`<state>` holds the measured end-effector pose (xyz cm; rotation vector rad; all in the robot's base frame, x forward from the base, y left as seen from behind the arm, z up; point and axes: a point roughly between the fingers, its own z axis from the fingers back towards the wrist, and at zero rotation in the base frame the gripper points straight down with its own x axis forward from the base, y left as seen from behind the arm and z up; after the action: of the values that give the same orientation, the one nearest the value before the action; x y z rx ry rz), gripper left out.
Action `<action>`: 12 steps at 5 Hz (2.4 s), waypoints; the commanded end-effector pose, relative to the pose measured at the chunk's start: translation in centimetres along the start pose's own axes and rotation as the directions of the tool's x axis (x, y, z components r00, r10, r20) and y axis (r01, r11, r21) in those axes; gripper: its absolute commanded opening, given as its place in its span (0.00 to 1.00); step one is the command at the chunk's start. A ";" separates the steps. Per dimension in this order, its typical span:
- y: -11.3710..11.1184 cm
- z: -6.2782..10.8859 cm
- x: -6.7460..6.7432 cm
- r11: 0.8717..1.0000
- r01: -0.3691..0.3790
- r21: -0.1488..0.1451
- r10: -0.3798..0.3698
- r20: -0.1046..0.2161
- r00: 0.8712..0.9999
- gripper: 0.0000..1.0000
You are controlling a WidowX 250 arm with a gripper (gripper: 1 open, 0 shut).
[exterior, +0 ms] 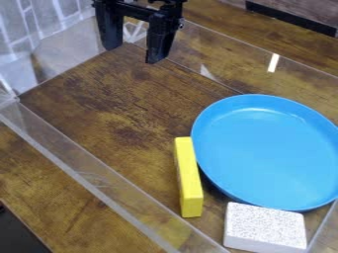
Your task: Put the yellow block in the blue tray
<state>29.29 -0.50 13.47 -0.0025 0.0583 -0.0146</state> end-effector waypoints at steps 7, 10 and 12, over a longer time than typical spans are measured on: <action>-6.8 -6.6 -2.7 0.955 -0.279 -0.103 0.282 0.021 0.959 1.00; -5.1 -10.9 -2.2 0.927 -0.347 -0.144 0.357 0.054 0.932 1.00; -4.9 -11.0 -1.6 0.925 -0.350 -0.146 0.361 0.056 0.931 1.00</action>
<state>26.04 -5.74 1.84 -0.1151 0.0120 0.3408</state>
